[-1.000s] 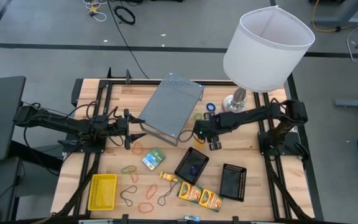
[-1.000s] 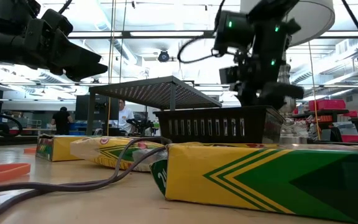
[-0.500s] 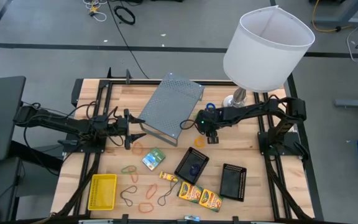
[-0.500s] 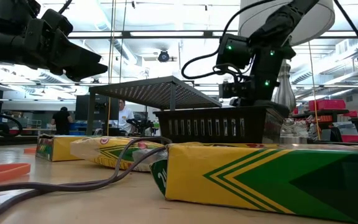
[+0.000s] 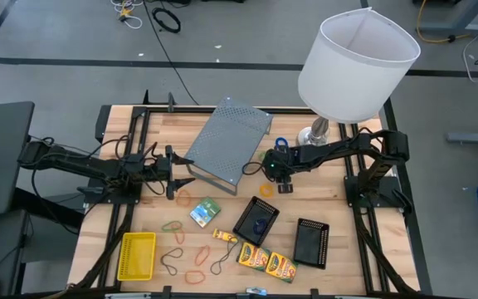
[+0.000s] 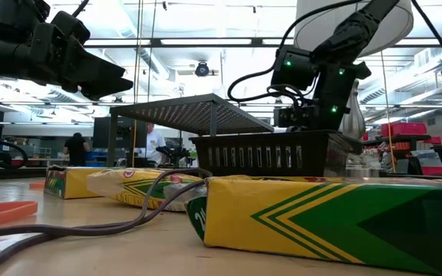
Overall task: Pick & Place Office Desk Supplies
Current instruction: Put the bottom blue spring keychain into the left black bin
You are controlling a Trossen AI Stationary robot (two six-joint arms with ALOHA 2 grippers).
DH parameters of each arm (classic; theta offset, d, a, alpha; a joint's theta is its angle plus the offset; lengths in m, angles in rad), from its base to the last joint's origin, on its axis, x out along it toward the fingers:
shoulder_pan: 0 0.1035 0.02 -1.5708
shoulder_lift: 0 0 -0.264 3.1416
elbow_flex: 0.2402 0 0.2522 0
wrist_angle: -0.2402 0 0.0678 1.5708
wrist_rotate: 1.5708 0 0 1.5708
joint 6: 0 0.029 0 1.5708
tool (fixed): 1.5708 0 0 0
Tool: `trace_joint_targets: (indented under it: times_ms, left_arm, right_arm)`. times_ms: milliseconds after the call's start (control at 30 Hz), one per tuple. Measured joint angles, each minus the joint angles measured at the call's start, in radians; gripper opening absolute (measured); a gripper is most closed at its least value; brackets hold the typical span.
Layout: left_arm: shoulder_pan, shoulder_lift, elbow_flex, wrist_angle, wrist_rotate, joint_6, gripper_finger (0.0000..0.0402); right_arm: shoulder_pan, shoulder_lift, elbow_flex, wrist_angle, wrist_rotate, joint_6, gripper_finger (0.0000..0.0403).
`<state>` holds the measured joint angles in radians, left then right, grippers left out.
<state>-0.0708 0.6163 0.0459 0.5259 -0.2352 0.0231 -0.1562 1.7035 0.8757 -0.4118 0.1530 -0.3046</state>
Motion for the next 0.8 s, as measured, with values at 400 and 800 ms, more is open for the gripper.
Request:
trace_joint_targets:
  times_ms: [400, 800]
  left_arm:
    - [0.0, 0.0, 0.0, 0.0, 0.0, 0.0, 0.0293]
    - [0.0, 0.0, 0.0, 0.0, 0.0, 0.0, 0.0293]
  right_arm:
    - [0.01, 0.0, 0.0, -0.005, 0.002, 0.008, 0.0008]
    - [0.146, -0.038, 0.0, -0.057, 0.042, 0.078, 0.0006]
